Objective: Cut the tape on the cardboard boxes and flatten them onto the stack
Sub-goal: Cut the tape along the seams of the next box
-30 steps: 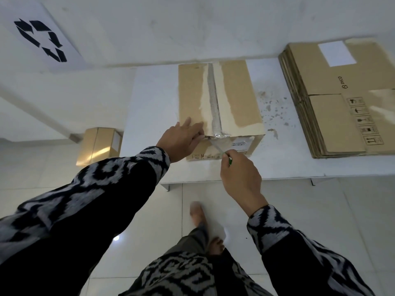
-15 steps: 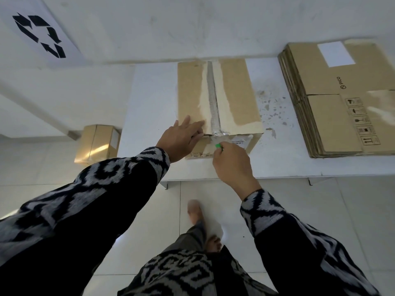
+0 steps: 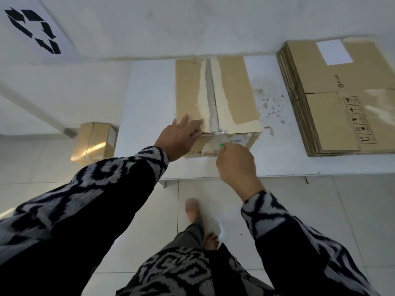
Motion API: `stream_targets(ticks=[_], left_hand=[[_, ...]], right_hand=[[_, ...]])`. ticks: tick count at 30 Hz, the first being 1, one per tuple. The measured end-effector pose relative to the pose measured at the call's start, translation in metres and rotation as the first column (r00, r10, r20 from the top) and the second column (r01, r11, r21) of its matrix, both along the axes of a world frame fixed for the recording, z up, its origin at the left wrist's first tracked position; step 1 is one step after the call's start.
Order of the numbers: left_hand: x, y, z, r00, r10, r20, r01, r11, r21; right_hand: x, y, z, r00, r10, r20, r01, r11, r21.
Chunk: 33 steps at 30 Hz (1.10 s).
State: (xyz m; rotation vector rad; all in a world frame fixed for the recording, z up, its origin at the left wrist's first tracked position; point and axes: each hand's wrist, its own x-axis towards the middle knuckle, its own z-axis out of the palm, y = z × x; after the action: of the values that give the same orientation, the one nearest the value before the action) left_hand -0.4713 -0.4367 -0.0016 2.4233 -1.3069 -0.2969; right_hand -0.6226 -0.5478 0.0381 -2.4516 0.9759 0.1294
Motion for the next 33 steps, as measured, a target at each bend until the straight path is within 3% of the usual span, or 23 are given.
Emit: stream_targets(ticks=[19,24,29,33], left_hand=[[-0.002,0.001,-0.002,1.000,0.018,-0.023,-0.019,0.999,-0.050],[-0.003,-0.001,-0.002,1.000,0.019,-0.022,-0.020,0.999,-0.030],[-0.003,0.000,-0.002,0.999,0.014,-0.031,-0.015,0.999,-0.038],[-0.004,0.000,-0.001,0.999,0.015,-0.040,-0.018,0.998,-0.062]], right_hand=[[-0.017,-0.006,-0.003,0.999,-0.033,0.001,0.033,0.997,-0.075],[0.000,-0.006,-0.004,0.997,-0.051,0.064,0.053,0.998,-0.034],[-0.022,-0.006,-0.009,0.998,-0.044,0.054,0.051,0.991,-0.120],[-0.002,-0.007,-0.010,0.993,-0.032,0.113,0.040,0.997,-0.068]])
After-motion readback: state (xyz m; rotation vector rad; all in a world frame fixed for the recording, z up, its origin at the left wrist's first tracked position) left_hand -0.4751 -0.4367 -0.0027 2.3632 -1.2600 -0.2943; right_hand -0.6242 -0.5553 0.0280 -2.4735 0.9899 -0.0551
